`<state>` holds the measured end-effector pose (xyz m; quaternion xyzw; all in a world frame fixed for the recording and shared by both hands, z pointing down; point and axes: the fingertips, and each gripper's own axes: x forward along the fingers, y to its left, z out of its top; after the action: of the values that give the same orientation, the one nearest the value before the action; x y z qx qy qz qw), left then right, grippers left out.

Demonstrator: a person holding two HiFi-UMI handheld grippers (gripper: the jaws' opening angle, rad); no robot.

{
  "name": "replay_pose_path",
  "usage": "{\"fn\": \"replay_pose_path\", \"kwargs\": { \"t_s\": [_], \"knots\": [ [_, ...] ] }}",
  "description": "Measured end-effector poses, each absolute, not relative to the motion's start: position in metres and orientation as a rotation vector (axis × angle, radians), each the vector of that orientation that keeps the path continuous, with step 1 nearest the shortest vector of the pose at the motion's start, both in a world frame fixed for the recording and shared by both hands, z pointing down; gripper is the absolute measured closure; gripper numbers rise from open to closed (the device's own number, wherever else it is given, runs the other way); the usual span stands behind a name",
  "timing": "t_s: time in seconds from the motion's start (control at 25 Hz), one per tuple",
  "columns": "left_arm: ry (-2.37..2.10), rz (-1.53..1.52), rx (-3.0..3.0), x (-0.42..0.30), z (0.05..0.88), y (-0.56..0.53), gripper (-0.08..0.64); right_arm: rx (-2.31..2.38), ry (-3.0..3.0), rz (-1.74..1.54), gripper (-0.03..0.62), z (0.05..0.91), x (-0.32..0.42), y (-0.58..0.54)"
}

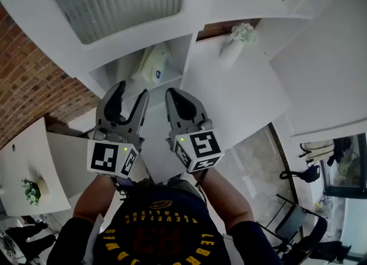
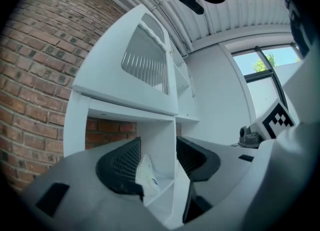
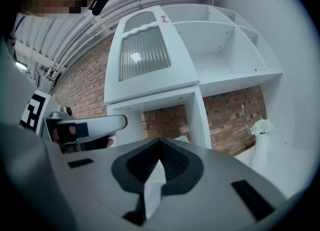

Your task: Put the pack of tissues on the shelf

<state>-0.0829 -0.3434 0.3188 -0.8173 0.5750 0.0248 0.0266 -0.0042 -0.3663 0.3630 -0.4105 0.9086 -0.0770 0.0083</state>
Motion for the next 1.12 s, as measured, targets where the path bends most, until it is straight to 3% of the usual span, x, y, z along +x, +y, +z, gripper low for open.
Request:
{"fn": "replay_pose_path", "kwargs": {
  "t_s": [0.4,0.84,1.12],
  "knots": [
    [1.764,0.205,-2.643,-0.097,0.31,-0.285,0.342,-1.209,2.864,-0.178,0.586,0.342,-0.005,-0.326],
    [1.751,0.313,-2.74,-0.092,0.321,-0.234,0.546,-1.123,2.887,-0.177,0.586,0.33,-0.004,-0.285],
    [1.738,0.367,-2.765,-0.096,0.312,-0.226,0.557,-1.069,2.909,-0.22,0.586,0.337,-0.012,-0.27]
  ]
}}
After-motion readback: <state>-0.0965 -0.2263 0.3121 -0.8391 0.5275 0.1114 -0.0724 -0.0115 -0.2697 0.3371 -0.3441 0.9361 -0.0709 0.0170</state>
